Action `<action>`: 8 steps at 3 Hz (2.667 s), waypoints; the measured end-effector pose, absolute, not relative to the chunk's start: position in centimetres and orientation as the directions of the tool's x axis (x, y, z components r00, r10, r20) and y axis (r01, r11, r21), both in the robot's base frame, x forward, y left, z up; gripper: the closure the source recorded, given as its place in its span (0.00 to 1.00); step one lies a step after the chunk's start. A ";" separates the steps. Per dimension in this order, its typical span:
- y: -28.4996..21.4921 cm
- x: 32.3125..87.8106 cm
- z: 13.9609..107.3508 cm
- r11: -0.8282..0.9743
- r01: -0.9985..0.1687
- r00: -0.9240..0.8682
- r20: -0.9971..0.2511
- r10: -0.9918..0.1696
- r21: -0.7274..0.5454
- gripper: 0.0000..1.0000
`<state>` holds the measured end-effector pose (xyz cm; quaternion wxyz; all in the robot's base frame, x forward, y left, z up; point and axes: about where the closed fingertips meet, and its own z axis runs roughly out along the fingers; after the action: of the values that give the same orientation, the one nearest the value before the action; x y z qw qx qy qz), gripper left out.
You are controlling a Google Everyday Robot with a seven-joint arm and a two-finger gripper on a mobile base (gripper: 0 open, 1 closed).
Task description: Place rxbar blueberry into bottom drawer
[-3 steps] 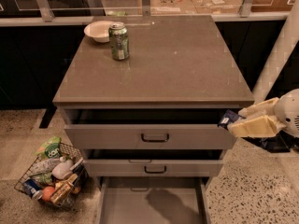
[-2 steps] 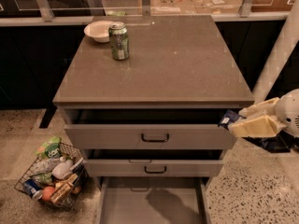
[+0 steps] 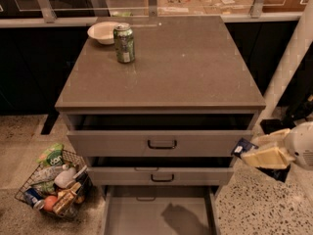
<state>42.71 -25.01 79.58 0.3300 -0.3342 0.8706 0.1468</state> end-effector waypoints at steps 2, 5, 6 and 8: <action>-24.6 36.8 70.1 0.713 -0.698 -0.575 -0.641 -0.508 0.061 1.00; -22.9 36.3 64.1 0.733 -0.680 -0.589 -0.616 -0.524 0.026 1.00; -22.8 37.7 58.4 0.749 -0.662 -0.613 -0.573 -0.543 -0.002 1.00; -23.0 40.7 47.8 0.694 -0.713 -0.558 -0.520 -0.647 -0.097 1.00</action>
Offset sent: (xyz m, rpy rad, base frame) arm -0.0949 0.0126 -0.1558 0.0112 0.0660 0.0459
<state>40.71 -23.04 47.79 0.2678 -0.3861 0.8805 0.0621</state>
